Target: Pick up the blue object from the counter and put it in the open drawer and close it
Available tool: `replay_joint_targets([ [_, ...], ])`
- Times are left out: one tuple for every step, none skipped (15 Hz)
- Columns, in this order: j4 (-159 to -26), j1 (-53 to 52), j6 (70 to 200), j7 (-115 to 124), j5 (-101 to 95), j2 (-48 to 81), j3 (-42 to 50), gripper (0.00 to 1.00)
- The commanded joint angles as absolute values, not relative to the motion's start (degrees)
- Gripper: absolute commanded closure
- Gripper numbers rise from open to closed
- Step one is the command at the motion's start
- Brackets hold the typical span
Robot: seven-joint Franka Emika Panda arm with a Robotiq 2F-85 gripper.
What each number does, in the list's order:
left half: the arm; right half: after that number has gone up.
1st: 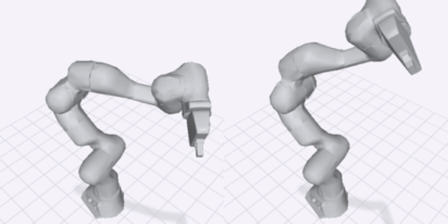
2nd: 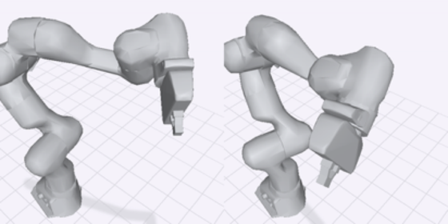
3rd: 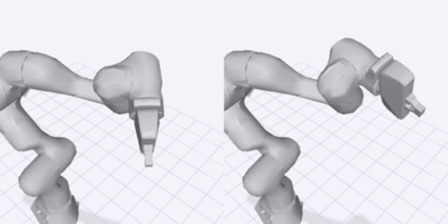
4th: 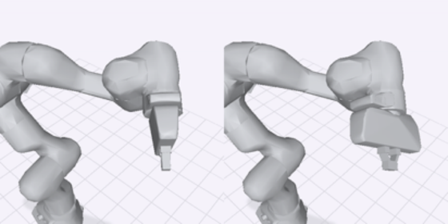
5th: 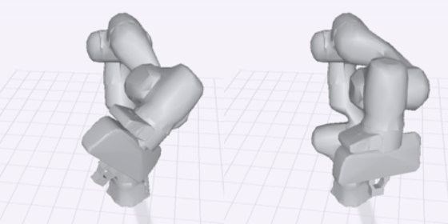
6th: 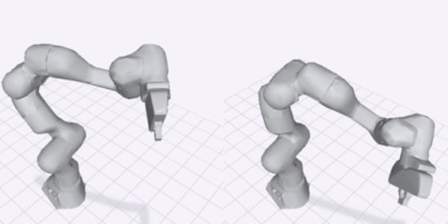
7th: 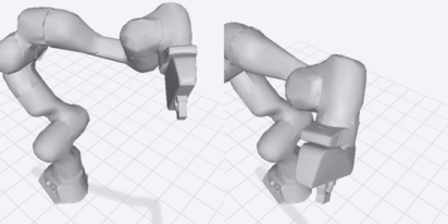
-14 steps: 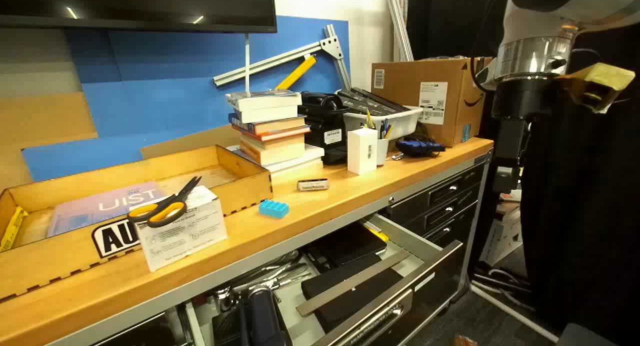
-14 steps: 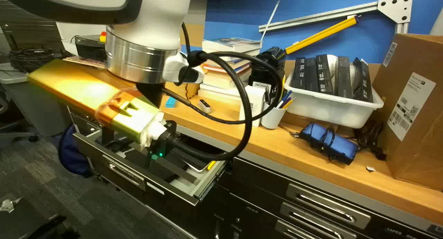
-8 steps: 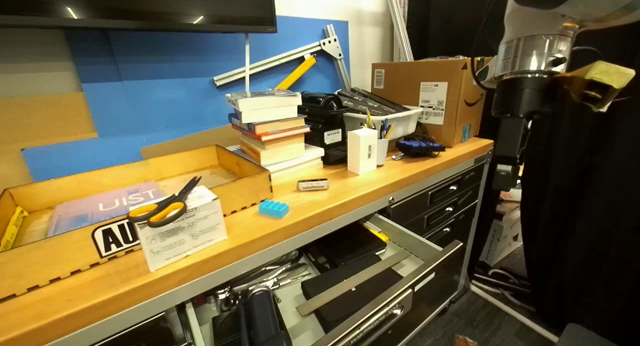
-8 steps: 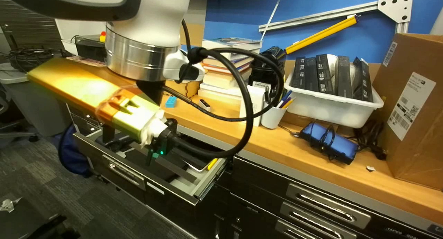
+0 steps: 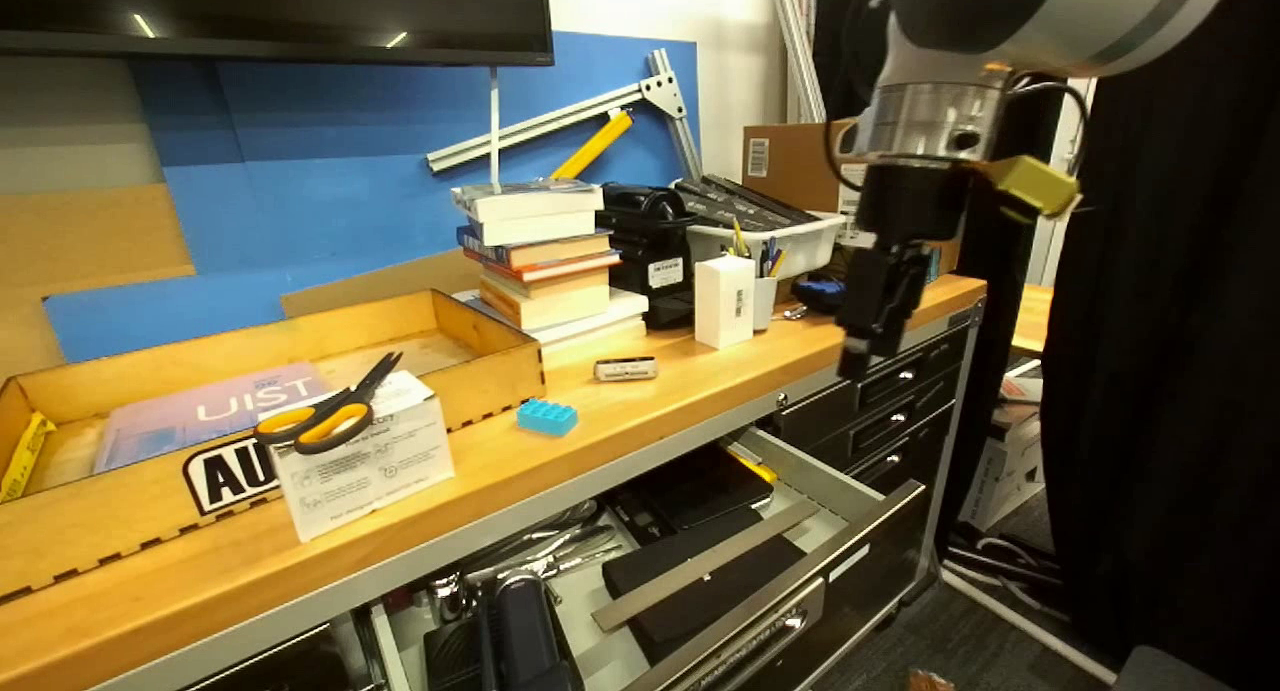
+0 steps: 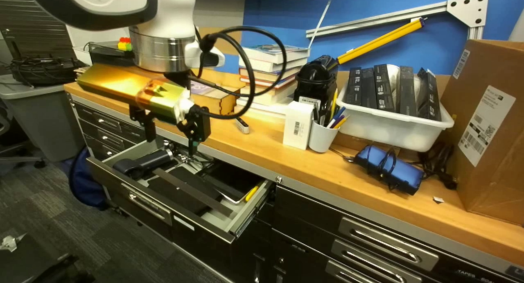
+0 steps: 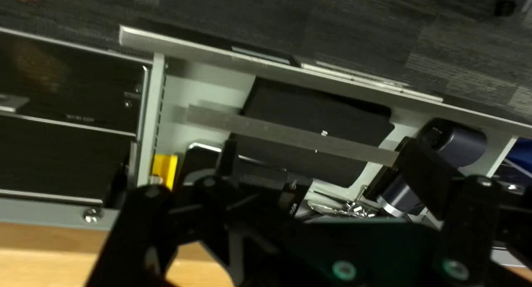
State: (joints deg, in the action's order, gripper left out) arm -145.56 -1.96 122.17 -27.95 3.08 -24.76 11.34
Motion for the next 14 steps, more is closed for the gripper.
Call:
replay_joint_targets([
  [-140.5, -5.5, 131.1, -21.0, 3.1, -15.1, 4.0, 0.00],
  [-139.1, -6.1, 133.3, -18.8, 2.3, -12.5, 1.9, 0.00],
  [-137.6, -6.4, 134.7, -17.0, 1.5, -10.2, 0.3, 0.00],
  [-136.1, -6.7, 136.4, -15.0, 0.6, -7.6, -1.4, 0.00],
  [-134.4, -6.8, 137.3, -13.3, -0.3, -5.4, -2.7, 0.00],
  [-132.7, -7.0, 138.2, -11.6, -1.4, -3.1, -3.8, 0.00],
  [-131.2, -7.0, 139.2, -9.7, -2.8, -1.1, -4.7, 0.00],
  [-129.7, -7.0, 141.0, -7.4, -4.9, 1.0, -5.5, 0.00],
  [-128.2, -7.0, 143.0, -4.4, -7.8, 3.1, -6.0, 0.00],
  [-126.7, -7.2, 143.5, -2.9, -9.1, 4.8, -6.2, 0.00],
  [-125.4, -7.4, 144.7, -0.1, -11.6, 6.4, -6.3, 0.00],
  [-124.1, -7.8, 145.7, 2.0, -13.7, 7.8, -6.2, 0.00],
  [-122.8, -8.3, 146.6, 4.5, -15.9, 9.2, -5.9, 0.00],
  [-121.4, -8.7, 147.2, 6.4, -17.3, 10.6, -5.6, 0.00],
])
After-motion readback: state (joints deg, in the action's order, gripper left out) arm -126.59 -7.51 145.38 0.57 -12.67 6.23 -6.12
